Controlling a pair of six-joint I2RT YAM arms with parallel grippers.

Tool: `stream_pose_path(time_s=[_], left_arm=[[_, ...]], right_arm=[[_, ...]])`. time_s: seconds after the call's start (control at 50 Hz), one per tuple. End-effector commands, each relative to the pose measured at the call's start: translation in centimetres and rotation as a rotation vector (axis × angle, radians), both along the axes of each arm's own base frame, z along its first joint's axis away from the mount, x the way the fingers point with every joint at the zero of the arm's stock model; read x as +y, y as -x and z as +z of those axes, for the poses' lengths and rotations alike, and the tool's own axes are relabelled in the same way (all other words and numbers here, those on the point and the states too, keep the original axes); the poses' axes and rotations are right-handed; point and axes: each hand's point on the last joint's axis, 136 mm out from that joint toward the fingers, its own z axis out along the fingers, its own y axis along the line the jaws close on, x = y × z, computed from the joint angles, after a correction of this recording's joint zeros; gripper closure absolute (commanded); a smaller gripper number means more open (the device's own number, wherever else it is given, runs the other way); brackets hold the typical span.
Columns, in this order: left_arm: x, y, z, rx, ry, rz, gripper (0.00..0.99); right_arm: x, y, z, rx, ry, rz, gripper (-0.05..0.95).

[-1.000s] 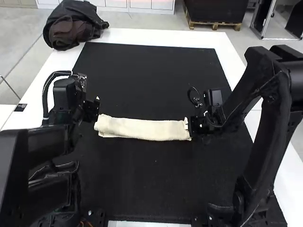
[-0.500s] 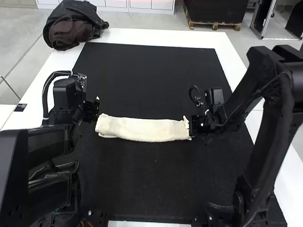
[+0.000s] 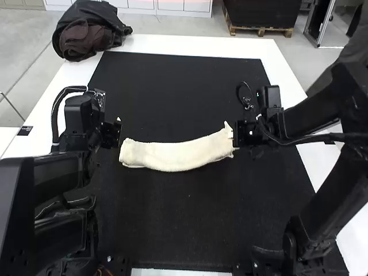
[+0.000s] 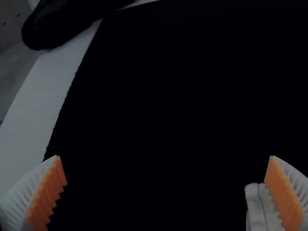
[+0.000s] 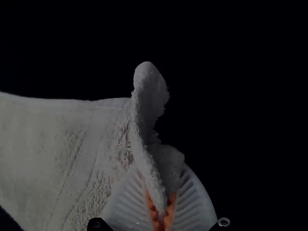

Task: Fold the towel.

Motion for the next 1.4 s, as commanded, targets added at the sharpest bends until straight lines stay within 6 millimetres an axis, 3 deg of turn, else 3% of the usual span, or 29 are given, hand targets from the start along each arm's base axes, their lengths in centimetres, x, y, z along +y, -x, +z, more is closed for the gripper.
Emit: stream_pose_path(time_s=[0.0,0.26,0.48,0.94,1.38], left_arm=[[0.2,-0.3,1.1,-0.031,0.01,0.006,0.03],[0.4,-0.1,0.4,-0.014,0.01,0.02,0.03],[0.7,0.0,0.1,-0.005,0.004,0.037,0.03],[1.2,0.2,-0.1,0.001,-0.002,0.061,0.03],[4.1,0.9,0.1,-0.011,-0.016,0.187,0.028]], right_arm=[[2.6,0.1,1.7,-0.014,-0.052,0.043,0.92],[8.6,1.6,3.6,-0.023,-0.086,0.148,0.92],[12.9,2.8,3.4,0.007,-0.108,0.217,0.92],[20.3,1.6,3.2,0.021,-0.155,0.293,0.92],[27.2,2.1,2.9,0.006,-0.177,0.399,0.92]])
